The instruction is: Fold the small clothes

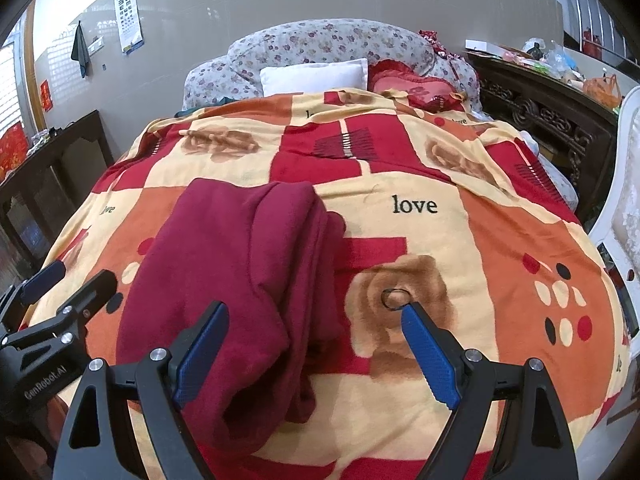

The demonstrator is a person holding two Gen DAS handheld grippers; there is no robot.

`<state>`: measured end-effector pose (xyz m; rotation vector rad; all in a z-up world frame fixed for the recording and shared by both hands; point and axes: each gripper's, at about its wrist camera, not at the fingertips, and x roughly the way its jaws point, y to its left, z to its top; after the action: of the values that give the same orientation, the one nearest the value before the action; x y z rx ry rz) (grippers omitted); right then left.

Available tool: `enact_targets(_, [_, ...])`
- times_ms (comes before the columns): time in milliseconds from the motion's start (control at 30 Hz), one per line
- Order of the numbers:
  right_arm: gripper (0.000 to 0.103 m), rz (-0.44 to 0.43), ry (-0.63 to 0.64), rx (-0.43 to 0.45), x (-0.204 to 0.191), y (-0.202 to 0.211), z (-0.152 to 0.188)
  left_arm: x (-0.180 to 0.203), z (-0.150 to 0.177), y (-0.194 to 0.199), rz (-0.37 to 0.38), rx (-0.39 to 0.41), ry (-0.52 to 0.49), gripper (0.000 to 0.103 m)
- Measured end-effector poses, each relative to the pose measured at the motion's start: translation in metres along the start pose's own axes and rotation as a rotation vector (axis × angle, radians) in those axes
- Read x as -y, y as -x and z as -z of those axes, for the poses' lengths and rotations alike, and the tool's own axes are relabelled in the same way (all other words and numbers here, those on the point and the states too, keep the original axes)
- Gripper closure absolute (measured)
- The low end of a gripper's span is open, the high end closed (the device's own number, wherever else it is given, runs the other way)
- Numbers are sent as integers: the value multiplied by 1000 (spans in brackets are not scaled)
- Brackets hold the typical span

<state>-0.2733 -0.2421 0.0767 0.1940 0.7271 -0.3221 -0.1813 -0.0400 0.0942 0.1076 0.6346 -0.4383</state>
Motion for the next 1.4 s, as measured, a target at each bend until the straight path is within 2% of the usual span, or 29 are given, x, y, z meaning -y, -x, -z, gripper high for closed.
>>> enact_targets(167, [12,36,-9,-6,36,-8,-12,-29,-11,-16,-35,-26,47,12])
enact_targets(367, [12,132,-85,-40,104,-26,-27,-70,-14,-41,-158,-60,91,12])
enact_targets(500, [12,120,-120,-42,116,-28,-25,-75,-15,-45,-179,-59,103,12])
enact_targets(700, [12,89,-104,-57,100,-31,-21,-53,-17,-38,-98,-57,71,12])
enact_targets(900, [10,33,-42,2,56,-10,-24,-6,-14,-26,7,-54,21,12])
enact_targets(1133, [9,-21,25,19,13,-5,-21,17,-9,-20,17,-46,-21,12])
enact_targets(1400, [9,-43,45,1,-4,-11,-15,19,-7,-19,14,-40,-26,12])
